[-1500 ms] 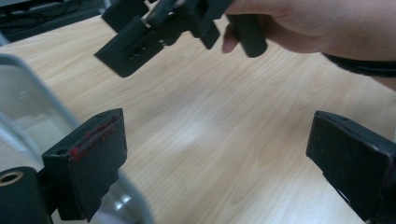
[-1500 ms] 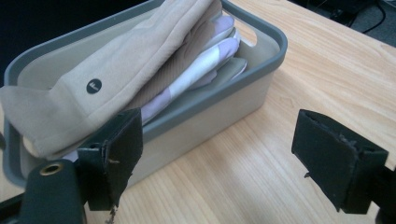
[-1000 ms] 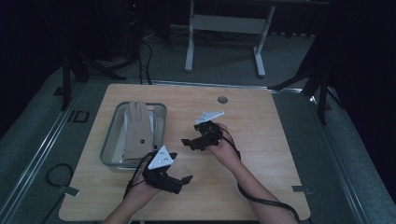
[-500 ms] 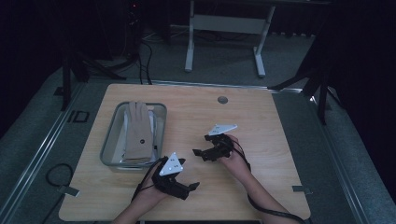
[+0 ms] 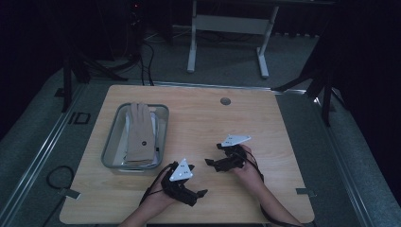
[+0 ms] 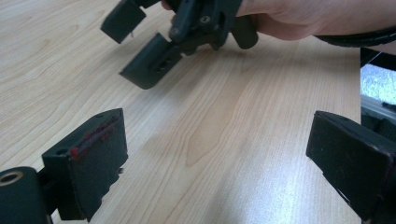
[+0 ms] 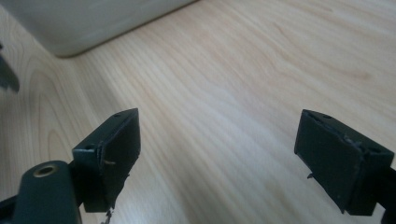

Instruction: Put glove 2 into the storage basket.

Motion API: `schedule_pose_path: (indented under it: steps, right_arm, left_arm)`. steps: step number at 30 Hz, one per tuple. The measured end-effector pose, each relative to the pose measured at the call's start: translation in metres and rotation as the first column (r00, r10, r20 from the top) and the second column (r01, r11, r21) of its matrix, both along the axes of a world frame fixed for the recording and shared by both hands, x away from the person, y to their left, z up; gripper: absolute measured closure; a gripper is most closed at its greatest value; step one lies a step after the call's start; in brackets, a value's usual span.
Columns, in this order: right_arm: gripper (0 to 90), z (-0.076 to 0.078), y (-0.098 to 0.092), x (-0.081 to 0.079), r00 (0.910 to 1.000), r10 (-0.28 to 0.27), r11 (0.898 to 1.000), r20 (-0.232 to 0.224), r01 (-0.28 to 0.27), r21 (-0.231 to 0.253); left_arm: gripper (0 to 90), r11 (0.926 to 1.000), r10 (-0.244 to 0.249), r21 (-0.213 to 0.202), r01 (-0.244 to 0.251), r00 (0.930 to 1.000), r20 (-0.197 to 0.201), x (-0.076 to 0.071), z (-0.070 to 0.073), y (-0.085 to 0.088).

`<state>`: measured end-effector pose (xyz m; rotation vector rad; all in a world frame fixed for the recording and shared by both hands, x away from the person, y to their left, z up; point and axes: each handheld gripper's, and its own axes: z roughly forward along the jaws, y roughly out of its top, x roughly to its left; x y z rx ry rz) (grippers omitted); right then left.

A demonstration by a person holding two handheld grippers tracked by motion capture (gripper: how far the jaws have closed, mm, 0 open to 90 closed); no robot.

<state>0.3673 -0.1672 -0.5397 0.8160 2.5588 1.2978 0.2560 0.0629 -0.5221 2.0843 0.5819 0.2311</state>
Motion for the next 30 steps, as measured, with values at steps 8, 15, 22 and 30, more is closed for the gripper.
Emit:
schedule_pose_path:
  steps: [8, 15, 22, 30]
  right_arm:
    - [14.4, -0.006, -0.02, -0.013, 0.9998, -0.015, 1.0, 0.016, 0.015, -0.002]
    - [14.4, -0.012, -0.034, -0.024, 0.9994, -0.028, 0.999, 0.018, 0.028, -0.018]
    - [14.4, -0.014, -0.048, -0.027, 0.9965, -0.075, 0.997, 0.038, 0.074, 0.019]
    - [14.4, -0.015, -0.047, -0.028, 0.9954, -0.075, 0.997, 0.059, 0.075, 0.005]
  left_arm:
    - [5.4, 0.9999, -0.008, -0.006, 0.008, 0.9999, -0.011, 0.0, -0.005, -0.001]
    - [5.4, 0.9999, -0.015, -0.009, 0.015, 0.9997, -0.018, 0.001, -0.009, -0.003]
    - [5.4, 0.9995, -0.029, -0.009, 0.029, 0.9995, -0.016, 0.0, -0.014, -0.006]
    - [5.4, 0.9993, -0.036, -0.012, 0.035, 0.9992, -0.016, 0.001, -0.015, -0.006]
